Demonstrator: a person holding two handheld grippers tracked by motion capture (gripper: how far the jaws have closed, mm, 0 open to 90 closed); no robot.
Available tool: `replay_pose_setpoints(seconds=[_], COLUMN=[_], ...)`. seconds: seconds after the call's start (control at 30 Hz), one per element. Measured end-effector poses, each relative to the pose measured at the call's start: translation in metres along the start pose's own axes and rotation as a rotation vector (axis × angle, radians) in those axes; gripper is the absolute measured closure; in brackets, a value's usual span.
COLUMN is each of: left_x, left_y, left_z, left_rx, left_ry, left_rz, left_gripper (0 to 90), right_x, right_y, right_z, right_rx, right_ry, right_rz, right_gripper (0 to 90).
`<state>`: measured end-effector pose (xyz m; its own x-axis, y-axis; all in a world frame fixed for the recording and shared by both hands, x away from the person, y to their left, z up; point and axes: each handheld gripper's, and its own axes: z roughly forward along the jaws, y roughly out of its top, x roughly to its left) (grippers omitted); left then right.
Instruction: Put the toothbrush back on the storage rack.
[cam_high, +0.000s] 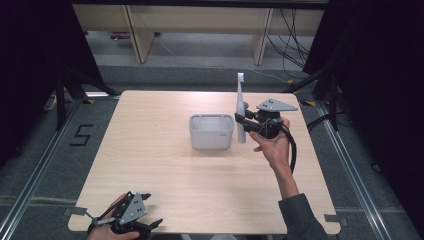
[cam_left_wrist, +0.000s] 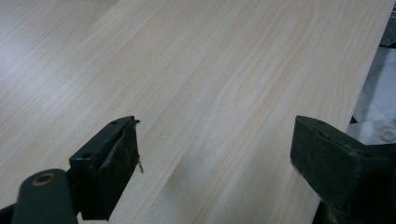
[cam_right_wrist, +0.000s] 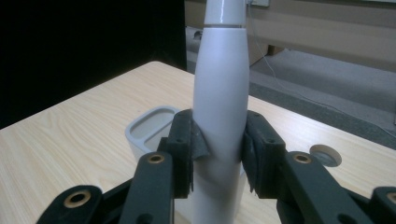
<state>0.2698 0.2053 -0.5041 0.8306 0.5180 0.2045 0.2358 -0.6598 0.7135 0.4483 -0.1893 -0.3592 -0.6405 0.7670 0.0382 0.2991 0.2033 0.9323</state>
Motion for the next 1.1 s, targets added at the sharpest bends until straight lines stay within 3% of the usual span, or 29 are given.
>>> replay_pose_setpoints(seconds=[0.03, 0.1, 0.17, 0.27, 0.3, 0.37, 0.5, 0.6, 0.63, 0.67, 0.73, 0.77, 0.8, 1.03, 1.1], left_x=[-0.002, -0.001, 0.000, -0.001, 0.001, -0.001, 0.000, 0.000, 0.000, 0.000, 0.000, 0.000, 0.000, 0.000, 0.000], left_y=[0.000, 0.000, 0.000, 0.000, 0.001, 0.000, 0.000, 0.000, 0.000, 0.001, 0.001, 0.000, 0.000, 0.001, 0.001], left_z=[0.000, 0.000, 0.000, 0.001, -0.001, 0.000, -0.001, -0.001, 0.000, -0.001, -0.001, -0.001, -0.001, -0.001, -0.002], left_rx=[-0.015, -0.022, -0.001, -0.010, 0.007, -0.012, -0.012, -0.008, -0.008, -0.007, -0.002, -0.005, -0.007, -0.009, -0.009], left_ry=[-0.009, 0.006, -0.011, -0.002, 0.006, -0.007, 0.002, -0.001, 0.002, -0.002, -0.009, -0.011, -0.013, -0.009, -0.015], left_rz=[-0.026, -0.020, -0.013, -0.019, 0.011, -0.013, -0.008, -0.008, -0.008, -0.007, -0.002, -0.007, -0.010, -0.008, -0.007], left_gripper=[14.8, 14.8, 14.8, 14.8, 14.8, 14.8, 14.8, 14.8, 14.8, 14.8, 14.8, 14.8, 14.8, 14.8, 14.8], right_x=[0.000, 0.002, 0.003, 0.004, 0.003, 0.003, 0.002, 0.001, 0.003, 0.001, 0.002, 0.001, 0.002, -0.002, -0.005], right_y=[0.002, 0.005, 0.012, 0.016, 0.020, 0.023, 0.027, 0.029, 0.030, 0.030, 0.031, 0.032, 0.032, 0.032, 0.029], right_z=[0.002, 0.004, 0.007, 0.010, 0.014, 0.018, 0.025, 0.031, 0.031, 0.034, 0.038, 0.041, 0.044, 0.058, 0.063], right_rx=[0.000, -0.003, -0.002, -0.006, -0.010, -0.002, -0.009, -0.014, 0.003, -0.010, 0.000, -0.009, 0.000, 0.002, 0.015], right_ry=[0.003, -0.011, -0.004, -0.008, -0.007, -0.019, -0.019, -0.019, -0.023, -0.022, -0.028, -0.037, -0.031, -0.054, -0.056], right_rz=[-0.004, 0.001, 0.007, 0.009, 0.006, 0.001, 0.006, 0.014, 0.041, 0.018, 0.041, 0.017, 0.037, 0.024, 0.050], right_gripper=[66.7, 66.7, 66.6, 66.6, 66.7, 66.7, 66.6, 66.6, 66.6, 66.6, 66.6, 66.6, 66.6, 66.6, 66.6])
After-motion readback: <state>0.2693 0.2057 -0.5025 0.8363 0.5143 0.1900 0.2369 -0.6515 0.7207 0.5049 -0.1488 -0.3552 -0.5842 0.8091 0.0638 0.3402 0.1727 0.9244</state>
